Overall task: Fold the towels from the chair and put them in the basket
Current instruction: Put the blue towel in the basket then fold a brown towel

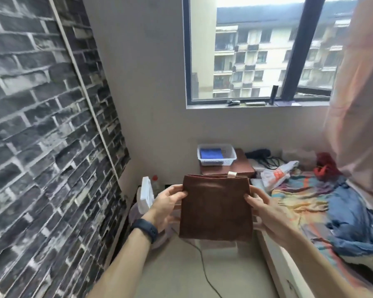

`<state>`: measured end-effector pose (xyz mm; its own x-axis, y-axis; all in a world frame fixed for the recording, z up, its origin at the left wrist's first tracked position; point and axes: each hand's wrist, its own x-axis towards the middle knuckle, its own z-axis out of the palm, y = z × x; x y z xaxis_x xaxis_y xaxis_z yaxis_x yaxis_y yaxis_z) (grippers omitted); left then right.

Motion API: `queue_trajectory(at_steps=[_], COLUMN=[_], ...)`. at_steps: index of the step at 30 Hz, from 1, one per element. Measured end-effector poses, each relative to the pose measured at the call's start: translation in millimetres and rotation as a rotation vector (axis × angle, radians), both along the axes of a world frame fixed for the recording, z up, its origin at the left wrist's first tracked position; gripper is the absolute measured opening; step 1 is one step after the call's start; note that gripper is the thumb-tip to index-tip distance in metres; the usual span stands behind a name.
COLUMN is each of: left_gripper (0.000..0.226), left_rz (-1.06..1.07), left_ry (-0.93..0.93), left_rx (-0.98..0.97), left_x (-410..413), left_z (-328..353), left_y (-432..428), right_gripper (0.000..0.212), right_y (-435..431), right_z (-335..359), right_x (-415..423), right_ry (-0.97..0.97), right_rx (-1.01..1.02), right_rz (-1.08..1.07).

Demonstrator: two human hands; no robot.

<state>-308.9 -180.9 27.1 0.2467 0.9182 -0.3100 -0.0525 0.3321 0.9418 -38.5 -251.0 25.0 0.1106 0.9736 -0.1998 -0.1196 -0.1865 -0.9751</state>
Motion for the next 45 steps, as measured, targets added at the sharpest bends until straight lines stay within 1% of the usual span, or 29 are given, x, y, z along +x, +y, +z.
queue_trajectory(at_steps=[6,11,15,20,25,29,32,34,39,42,45], left_gripper=[0.02,0.021,0.023,0.02,0.019,0.016,0.019,0.022,0.026,0.022,0.019], left_rz=[-0.081,-0.131,-0.117,-0.091,-0.076,-0.063,-0.069,-0.056,-0.041,-0.054,-0.046], left_ry=[-0.024,-0.015,-0.012,-0.013,0.003,0.011,0.066,0.103,0.125,0.161,0.187], left_rx=[0.04,0.067,0.077,0.07,0.034,-0.023,-0.106,-0.181,-0.4,-0.527,-0.596], left_x=[20,47,78,120,148,171,185,194,211,217,223], left_z=[14,19,23,27,14,-15,-58,-96,-177,-211,-234], left_y=[110,204,285,374,452,511,552,576,638,667,694], right_gripper=[0.019,0.024,0.024,0.023,0.023,0.022,0.021,0.019,0.015,0.015,0.016], right_y=[91,181,261,357,438,501,546,574,640,672,702], right_z=[20,18,15,13,-2,-32,-71,-99,-160,-193,-221], right_x=[15,44,75,117,148,170,181,186,196,201,205], right_ry=[-0.015,0.001,0.011,0.042,0.052,0.03,-0.019,-0.053,-0.082,-0.094,-0.105], right_rx=[0.043,0.064,0.074,0.069,0.048,-0.024,-0.122,-0.204,-0.424,-0.545,-0.62], right_rz=[-0.068,-0.096,-0.085,-0.072,-0.067,-0.086,-0.075,-0.059,-0.043,-0.025,-0.024])
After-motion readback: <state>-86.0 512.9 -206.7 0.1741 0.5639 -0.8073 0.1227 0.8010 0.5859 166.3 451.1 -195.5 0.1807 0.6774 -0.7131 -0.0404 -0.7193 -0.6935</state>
